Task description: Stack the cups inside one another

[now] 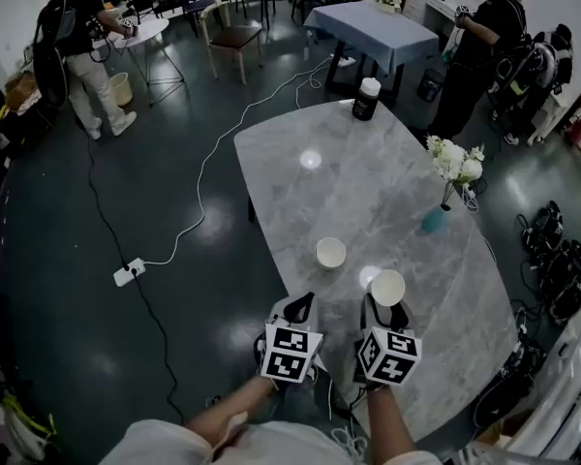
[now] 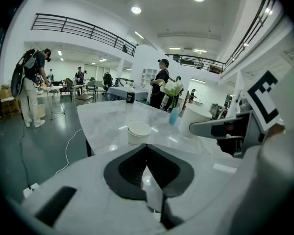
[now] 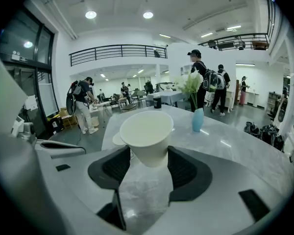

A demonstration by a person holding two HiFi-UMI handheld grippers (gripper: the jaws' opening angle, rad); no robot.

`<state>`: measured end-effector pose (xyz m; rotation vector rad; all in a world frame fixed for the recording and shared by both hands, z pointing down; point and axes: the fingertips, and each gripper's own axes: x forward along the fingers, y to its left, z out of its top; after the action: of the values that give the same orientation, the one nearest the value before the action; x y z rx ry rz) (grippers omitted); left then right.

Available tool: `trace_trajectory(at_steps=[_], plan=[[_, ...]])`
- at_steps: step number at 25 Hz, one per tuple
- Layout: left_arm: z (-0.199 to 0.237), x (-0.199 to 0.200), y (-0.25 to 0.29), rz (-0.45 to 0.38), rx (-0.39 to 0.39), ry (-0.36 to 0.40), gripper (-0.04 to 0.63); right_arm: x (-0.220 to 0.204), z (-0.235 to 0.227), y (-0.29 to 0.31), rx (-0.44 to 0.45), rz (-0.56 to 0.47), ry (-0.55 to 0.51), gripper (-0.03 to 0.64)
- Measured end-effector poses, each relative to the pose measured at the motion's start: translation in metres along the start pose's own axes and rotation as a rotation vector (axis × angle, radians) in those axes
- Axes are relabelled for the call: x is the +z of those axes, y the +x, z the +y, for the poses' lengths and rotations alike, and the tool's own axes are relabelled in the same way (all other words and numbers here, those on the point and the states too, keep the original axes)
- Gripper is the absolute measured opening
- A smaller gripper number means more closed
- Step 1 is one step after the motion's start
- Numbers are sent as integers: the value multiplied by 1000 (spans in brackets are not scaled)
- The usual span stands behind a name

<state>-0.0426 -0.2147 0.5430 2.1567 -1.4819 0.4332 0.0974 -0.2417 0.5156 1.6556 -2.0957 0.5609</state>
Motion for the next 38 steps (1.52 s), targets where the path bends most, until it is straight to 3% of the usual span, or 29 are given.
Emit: trace_trajectory(at_steps=[16, 38], plan=[[57, -3, -25, -37, 143, -105, -5, 15, 66, 29, 151, 20, -107, 216], [89, 0, 18, 11, 183, -148, -5, 30, 98, 88, 255, 50, -125, 216]])
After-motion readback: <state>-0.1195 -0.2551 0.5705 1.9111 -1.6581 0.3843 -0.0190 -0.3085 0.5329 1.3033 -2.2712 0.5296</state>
